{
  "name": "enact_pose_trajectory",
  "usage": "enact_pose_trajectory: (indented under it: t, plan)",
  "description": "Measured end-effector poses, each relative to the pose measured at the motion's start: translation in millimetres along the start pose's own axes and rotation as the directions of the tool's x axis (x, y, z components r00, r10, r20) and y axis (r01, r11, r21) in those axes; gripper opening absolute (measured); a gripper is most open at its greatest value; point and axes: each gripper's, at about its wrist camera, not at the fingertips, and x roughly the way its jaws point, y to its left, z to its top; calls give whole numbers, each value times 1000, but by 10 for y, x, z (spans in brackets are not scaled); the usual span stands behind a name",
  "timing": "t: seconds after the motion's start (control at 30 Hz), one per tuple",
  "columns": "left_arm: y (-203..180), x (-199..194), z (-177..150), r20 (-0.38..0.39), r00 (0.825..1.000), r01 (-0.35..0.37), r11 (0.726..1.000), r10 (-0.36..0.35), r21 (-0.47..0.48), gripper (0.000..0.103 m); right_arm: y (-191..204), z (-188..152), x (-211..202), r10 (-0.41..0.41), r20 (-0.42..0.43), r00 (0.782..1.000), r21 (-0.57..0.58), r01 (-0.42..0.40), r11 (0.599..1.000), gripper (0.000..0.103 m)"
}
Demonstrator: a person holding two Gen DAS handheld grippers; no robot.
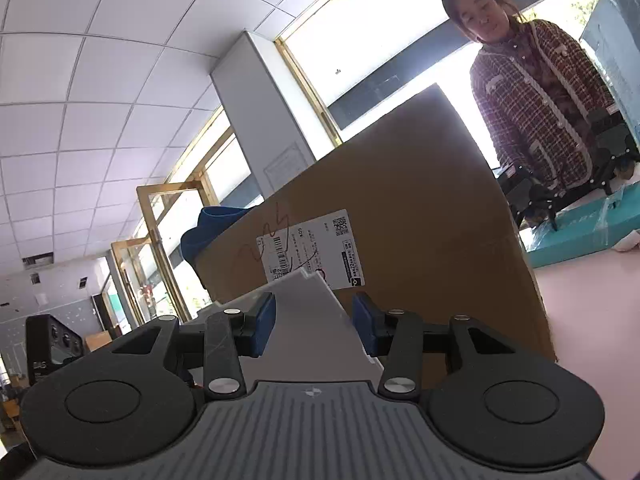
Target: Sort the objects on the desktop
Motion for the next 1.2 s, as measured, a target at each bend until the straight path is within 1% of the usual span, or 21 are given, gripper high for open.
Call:
enact_pose_trajectory:
  t: [0.2,0.33,0.43,0.5,0.57,0.73,0.87,0.9,0.93,0.97,1.0,1.03,1.07,1.1,1.13,1.17,1.2]
  plan:
    - [-164,-205,-66,15,999,-40,998,39,55,69,160,-77,-149,-46,-8,999,-51,45,998,41]
    - [-277,-324,-157,14,997,-73,991,72,109,69,236,-137,-288,-58,-22,998,-35,58,998,41]
    - [-360,-450,-277,18,995,-101,982,99,161,69,331,-194,-388,-76,-32,997,-52,74,996,41]
    - [-401,-537,-361,19,994,-109,978,107,178,70,359,-229,-422,-91,-38,995,-43,89,995,41]
    - [-422,-611,-415,10,994,-108,978,108,178,70,386,-267,-451,-107,-44,993,-39,105,994,41]
    - [-399,-794,-533,15,997,-80,985,78,152,70,451,-366,-516,-151,-69,986,-48,148,988,41]
    - [-345,-875,-599,42,995,-93,988,88,126,72,495,-405,-598,-190,-57,980,-27,189,982,41]
    - [-333,-897,-614,61,994,-100,988,93,118,74,512,-401,-628,-219,-40,975,-15,219,976,40]
    - [-326,-922,-626,86,991,-108,988,98,110,78,526,-394,-652,-253,-24,967,4,253,967,39]
    - [-329,-941,-637,112,989,-113,987,101,110,78,530,-393,-674,-273,-13,962,27,274,961,33]
    - [-341,-955,-651,136,985,-117,986,101,115,78,530,-399,-684,-282,-11,959,46,283,958,21]
    - [-357,-964,-664,156,983,-120,985,100,123,77,544,-412,-677,-293,-13,956,41,293,955,15]
    - [-378,-970,-675,170,981,-122,984,98,133,72,560,-426,-667,-303,-15,953,35,303,952,10]
    - [-401,-969,-687,177,980,-120,982,94,144,66,590,-444,-649,-313,-16,950,9,313,950,10]
    - [-424,-960,-699,172,981,-115,981,88,157,55,621,-464,-620,-315,-23,949,-21,315,949,10]
    - [-444,-941,-714,161,983,-111,979,84,170,46,651,-488,-588,-316,-31,948,-46,314,948,9]
    - [-462,-916,-729,147,986,-106,978,80,181,42,672,-514,-566,-315,-39,948,-64,312,948,9]
